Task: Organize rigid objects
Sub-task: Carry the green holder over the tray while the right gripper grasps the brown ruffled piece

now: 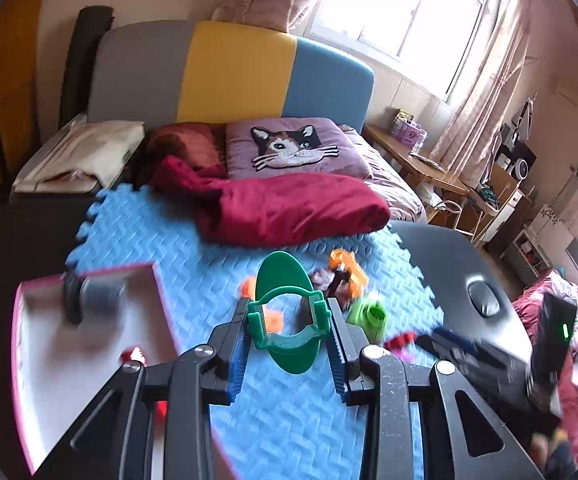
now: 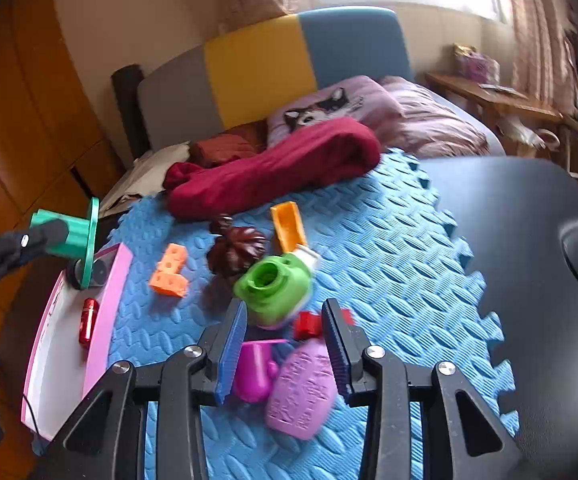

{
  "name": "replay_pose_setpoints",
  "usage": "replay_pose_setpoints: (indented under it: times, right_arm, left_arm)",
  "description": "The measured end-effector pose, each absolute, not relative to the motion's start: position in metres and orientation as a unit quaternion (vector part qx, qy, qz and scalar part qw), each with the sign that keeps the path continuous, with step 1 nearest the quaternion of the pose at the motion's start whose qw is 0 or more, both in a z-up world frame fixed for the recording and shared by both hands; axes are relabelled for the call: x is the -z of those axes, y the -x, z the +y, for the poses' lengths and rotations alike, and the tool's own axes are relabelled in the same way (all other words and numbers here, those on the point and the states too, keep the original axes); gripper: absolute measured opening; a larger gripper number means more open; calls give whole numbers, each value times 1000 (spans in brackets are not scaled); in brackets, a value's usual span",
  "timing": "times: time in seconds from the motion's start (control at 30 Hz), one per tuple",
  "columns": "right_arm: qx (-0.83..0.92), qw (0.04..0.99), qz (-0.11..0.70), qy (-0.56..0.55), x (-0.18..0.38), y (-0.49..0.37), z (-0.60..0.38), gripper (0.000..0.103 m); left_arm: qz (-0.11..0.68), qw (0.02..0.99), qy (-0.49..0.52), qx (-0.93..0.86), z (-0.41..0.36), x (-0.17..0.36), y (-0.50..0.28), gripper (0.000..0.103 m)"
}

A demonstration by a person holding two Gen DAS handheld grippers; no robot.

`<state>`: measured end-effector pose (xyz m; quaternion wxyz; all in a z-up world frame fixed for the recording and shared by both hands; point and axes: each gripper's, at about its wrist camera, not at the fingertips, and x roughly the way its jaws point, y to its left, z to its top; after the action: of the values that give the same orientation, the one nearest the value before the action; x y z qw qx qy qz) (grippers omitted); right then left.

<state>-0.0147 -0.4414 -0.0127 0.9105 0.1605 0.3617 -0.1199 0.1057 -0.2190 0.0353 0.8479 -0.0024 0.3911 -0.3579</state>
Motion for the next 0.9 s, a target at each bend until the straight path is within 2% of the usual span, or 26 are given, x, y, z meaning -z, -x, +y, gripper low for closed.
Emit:
replay_pose_setpoints:
  times: [0.13,0.5,0.53,0.57,0.63,0.9]
  right_arm:
    - [107,917,363,-127,9,-20,-425,39]
    - [106,882,448,-106,43,-123,-418,39]
    - [114,886,440,-87,42,-126,-414,36]
    - [127,888,438,-64,40,-127,-410,18]
    - [129,888,438,-60,39,-126,-408,8]
    - [95,904,411,-66,13,-84,-385,7]
  left_arm:
    - [404,848,14,343,-180,-23,-90,35]
    - [448,849,74,270,-78,10,-75,35]
    - [449,851,78,262,-71,12,-74,35]
    - [449,852,81,254,-65,13,-74,35]
    - [449,854,87,247,-56,16,-73,35]
    - [443,863,73,231,-48,23,-63,35]
